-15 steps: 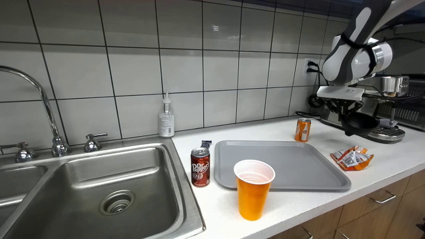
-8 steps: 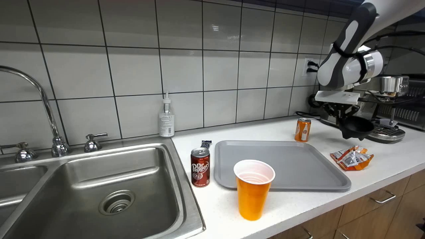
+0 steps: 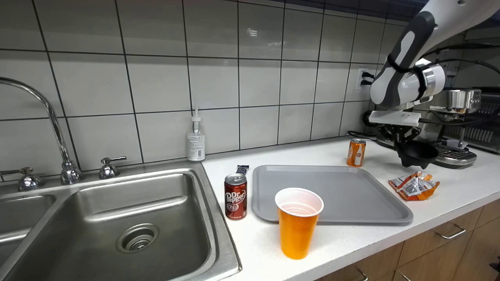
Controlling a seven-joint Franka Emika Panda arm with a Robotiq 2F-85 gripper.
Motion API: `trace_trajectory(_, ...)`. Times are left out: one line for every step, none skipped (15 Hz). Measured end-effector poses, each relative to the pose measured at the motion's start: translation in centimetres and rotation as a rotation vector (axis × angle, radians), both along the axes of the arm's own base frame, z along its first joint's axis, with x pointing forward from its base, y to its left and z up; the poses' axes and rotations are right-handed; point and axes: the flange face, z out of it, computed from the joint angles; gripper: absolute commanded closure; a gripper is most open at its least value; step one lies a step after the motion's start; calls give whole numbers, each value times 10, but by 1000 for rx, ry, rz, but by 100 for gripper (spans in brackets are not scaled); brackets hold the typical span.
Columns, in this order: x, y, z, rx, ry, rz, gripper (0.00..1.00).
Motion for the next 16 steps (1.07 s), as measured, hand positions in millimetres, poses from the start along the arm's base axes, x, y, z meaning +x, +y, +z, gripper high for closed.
trace_trajectory(0,0,-2,1,4,-1,98)
trace_trajectory(-1,0,-3,3,8,-3,98)
trace_trajectory(-1,0,-5,4,11,-4,98)
trace_trajectory(-1,0,-6,5,14,-4,98)
trace_trajectory(-2,0,-8,5,17,-5,98)
trace_trajectory(-2,0,-9,6,20,-5,98)
trace_trajectory(-2,0,-10,6,23,-5,98)
trace_trajectory(-2,0,-12,7,25,-6,98)
trace_trajectory(-2,0,-13,8,26,-7,98)
trace_trajectory(-3,0,-14,9,28,-8,98)
trace_trajectory(-3,0,-15,11,29,-11,98)
trace_trajectory(-3,0,-16,14,29,-15,73)
trace_trajectory(-3,0,-17,16,30,-18,65)
trace_trajectory(-4,0,-18,19,30,-21,58)
trace_trajectory(-3,0,-18,20,31,-23,52)
trace_trajectory(-3,0,-18,21,31,-24,44)
